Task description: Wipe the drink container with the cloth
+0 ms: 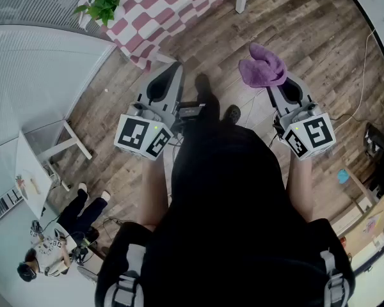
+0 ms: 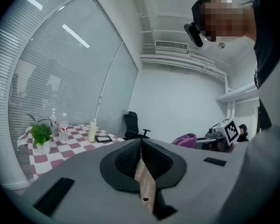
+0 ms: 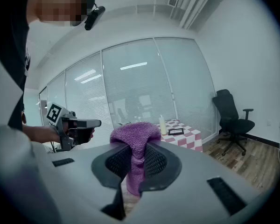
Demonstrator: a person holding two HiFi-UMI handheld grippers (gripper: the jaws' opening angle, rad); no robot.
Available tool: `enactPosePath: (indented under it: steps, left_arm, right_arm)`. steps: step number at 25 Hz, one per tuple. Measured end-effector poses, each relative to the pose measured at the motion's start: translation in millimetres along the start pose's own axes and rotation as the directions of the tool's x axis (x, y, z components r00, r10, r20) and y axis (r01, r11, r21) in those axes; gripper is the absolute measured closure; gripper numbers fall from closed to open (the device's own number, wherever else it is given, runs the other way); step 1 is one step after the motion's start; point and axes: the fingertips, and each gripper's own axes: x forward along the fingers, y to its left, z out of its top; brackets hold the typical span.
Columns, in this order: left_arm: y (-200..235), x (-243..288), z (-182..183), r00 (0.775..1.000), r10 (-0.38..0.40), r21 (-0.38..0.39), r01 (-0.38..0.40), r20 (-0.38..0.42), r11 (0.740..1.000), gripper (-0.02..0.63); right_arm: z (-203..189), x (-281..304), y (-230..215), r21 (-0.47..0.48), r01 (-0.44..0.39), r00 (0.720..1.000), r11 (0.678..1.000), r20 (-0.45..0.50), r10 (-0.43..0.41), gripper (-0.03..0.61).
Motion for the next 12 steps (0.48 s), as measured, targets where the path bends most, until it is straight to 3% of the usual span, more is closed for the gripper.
enactPosePath:
  steps: [12]
  left_arm:
    - [32,10,8,1.0,0.006,-0.008,-0.006,-0.004,1.0,0.577]
  right_arm:
    - [7,35,-3,-0.005,0.001,1.0,1.0,0.01,-0.001,0.526]
